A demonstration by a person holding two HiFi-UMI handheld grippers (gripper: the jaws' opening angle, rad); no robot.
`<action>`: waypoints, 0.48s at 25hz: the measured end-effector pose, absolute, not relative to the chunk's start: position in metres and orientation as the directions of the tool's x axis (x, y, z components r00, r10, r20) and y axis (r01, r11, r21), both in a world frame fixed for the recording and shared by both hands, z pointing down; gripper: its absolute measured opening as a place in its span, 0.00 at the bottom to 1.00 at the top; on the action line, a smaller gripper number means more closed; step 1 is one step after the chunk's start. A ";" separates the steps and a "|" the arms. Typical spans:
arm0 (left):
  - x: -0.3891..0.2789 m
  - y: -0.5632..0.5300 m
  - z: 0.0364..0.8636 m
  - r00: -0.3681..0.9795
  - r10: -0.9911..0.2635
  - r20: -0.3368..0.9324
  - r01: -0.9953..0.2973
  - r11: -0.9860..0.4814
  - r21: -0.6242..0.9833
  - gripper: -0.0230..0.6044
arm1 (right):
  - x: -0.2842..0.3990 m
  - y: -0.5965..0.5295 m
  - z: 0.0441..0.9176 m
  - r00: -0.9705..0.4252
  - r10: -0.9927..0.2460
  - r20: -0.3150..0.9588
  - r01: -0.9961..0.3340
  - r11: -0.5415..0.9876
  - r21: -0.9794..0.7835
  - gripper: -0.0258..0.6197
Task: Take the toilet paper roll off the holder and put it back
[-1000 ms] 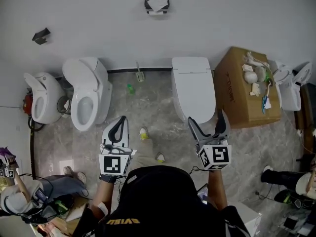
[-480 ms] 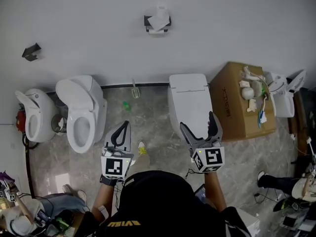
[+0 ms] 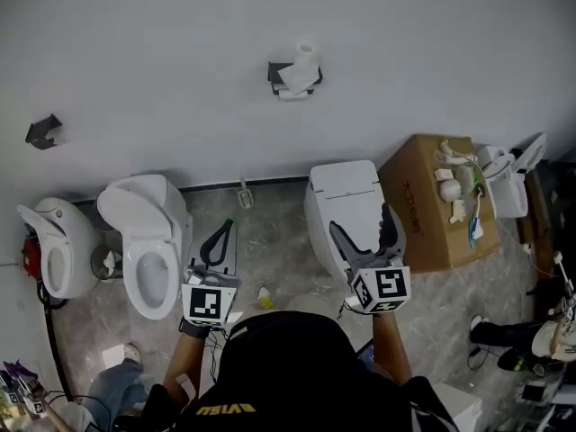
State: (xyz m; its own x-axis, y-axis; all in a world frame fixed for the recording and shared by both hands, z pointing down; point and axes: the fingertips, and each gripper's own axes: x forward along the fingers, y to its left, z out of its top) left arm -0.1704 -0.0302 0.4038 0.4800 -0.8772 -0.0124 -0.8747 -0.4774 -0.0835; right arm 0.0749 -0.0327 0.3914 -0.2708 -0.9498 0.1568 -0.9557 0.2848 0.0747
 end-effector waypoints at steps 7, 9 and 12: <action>-0.179 -0.077 0.409 0.514 -0.858 -0.009 -0.855 -0.512 -0.081 0.05 | 0.061 -0.075 0.395 -0.246 -0.955 0.167 -0.962 0.262 0.080 0.81; -0.178 -0.088 0.412 0.522 -0.853 -0.005 -0.850 -0.520 -0.081 0.05 | 0.060 -0.086 0.397 -0.241 -0.956 0.171 -0.963 0.257 0.080 0.81; -0.179 -0.108 0.415 0.528 -0.849 -0.006 -0.847 -0.526 -0.079 0.05 | 0.058 -0.105 0.402 -0.236 -0.956 0.176 -0.964 0.253 0.080 0.81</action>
State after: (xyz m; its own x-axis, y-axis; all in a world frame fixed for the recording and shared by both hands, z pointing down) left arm -0.1788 -0.1076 0.4152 0.5277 -0.8494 -0.0059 -0.8470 -0.5257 -0.0786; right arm 0.0583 -0.1053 0.4022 -0.2360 -0.9556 0.1763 -0.9642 0.2529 0.0801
